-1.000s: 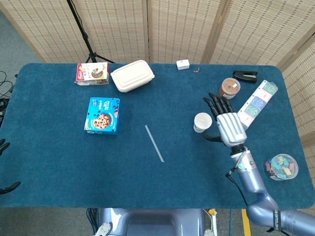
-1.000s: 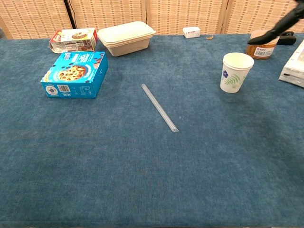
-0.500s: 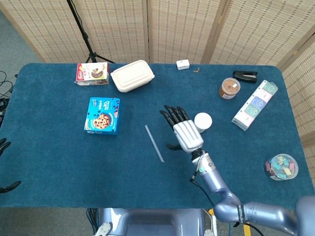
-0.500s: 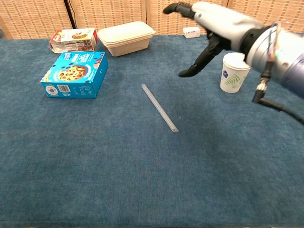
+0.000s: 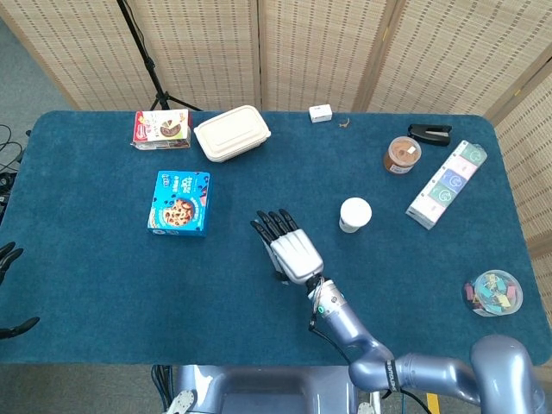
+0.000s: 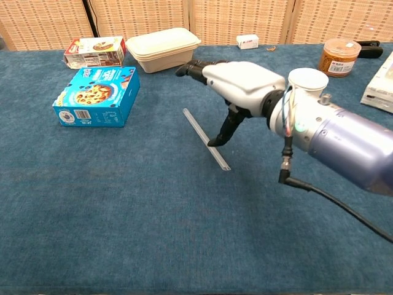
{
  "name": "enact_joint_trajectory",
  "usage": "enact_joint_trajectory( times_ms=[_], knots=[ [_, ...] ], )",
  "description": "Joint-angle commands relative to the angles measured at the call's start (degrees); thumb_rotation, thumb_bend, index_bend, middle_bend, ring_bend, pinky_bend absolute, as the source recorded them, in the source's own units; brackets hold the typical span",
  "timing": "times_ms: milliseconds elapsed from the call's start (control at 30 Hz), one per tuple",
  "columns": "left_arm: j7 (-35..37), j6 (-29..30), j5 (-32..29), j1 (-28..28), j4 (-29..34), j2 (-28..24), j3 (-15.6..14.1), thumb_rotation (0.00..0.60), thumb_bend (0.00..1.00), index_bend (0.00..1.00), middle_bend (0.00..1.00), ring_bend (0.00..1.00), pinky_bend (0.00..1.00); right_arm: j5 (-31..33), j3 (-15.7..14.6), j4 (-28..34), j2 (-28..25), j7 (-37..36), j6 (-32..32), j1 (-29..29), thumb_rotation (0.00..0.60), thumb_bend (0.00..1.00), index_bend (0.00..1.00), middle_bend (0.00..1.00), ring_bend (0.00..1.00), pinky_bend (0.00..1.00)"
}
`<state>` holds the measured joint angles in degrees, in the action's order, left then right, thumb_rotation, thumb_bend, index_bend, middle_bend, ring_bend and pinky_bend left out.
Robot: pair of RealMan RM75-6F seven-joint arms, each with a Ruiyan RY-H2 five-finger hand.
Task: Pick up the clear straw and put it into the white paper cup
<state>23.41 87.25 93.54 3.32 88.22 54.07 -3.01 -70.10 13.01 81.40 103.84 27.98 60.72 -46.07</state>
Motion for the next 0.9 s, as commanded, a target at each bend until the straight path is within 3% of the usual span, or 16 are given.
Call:
enact_joint_trajectory(
  times_ms=[33, 900],
  knots=[
    [-0.2, -0.1, -0.1, 0.0, 0.1, 0.0, 0.0, 0.600, 0.00, 0.00, 0.00, 0.00, 0.00, 0.1, -0.4, -1.3, 1.4, 1.1, -0.4, -0.7, 0.600, 0.00, 0.00, 0.00, 0.00, 0.00],
    [-1.4, -1.6, -0.5, 0.6, 0.9, -0.1, -0.1, 0.600, 0.01, 0.00, 0.00, 0.00, 0.00, 0.6, -1.7, -4.6, 5.2, 0.4, 0.3, 0.8, 0.600, 0.00, 0.00, 0.00, 0.00, 0.00]
  ],
)
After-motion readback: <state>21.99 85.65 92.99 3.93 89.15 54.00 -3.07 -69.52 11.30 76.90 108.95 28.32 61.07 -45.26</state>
